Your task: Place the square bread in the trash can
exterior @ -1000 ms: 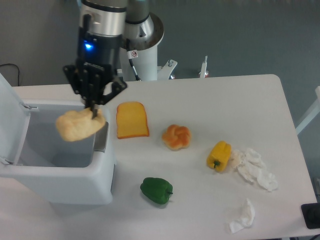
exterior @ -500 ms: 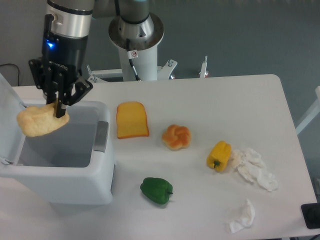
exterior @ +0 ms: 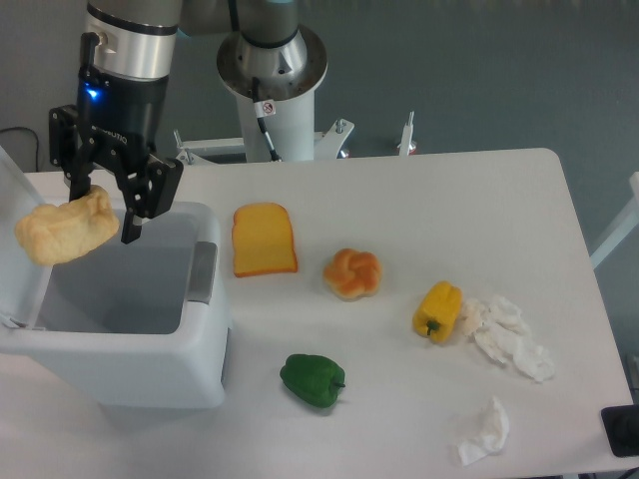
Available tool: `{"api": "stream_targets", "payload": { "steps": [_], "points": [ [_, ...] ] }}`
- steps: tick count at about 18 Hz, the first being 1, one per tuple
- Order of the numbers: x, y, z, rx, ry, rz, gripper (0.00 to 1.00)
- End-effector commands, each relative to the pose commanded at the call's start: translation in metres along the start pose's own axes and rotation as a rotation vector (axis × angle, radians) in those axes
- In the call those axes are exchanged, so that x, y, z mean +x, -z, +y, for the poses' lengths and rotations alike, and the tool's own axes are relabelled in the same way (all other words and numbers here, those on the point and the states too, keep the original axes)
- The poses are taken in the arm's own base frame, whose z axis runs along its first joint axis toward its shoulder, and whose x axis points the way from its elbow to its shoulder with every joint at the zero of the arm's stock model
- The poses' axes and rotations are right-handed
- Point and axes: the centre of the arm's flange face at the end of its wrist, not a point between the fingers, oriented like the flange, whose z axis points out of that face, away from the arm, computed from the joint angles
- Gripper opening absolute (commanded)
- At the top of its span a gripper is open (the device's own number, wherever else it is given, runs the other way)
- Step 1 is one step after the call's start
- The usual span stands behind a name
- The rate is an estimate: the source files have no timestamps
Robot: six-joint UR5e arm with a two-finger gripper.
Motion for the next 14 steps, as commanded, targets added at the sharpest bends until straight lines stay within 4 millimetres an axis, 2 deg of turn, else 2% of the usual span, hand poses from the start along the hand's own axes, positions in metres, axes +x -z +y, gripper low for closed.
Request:
{"api": "stream_targets", "payload": {
  "steps": [3,8,11,14],
  "points": [
    [0.0,0.0001,-0.0001,0.001,-0.002,-0.001,0.83],
    [0.0004,0.0011,-0.0002,0.002,-0.003,-0.002,0.84],
    [-0.0012,0.0011,-0.0003,0.002,-0.003,-0.006,1.0],
    [-0.0039,0.0066,-0.0008,0.013,-0.004,-0.023,1.0]
  ]
}}
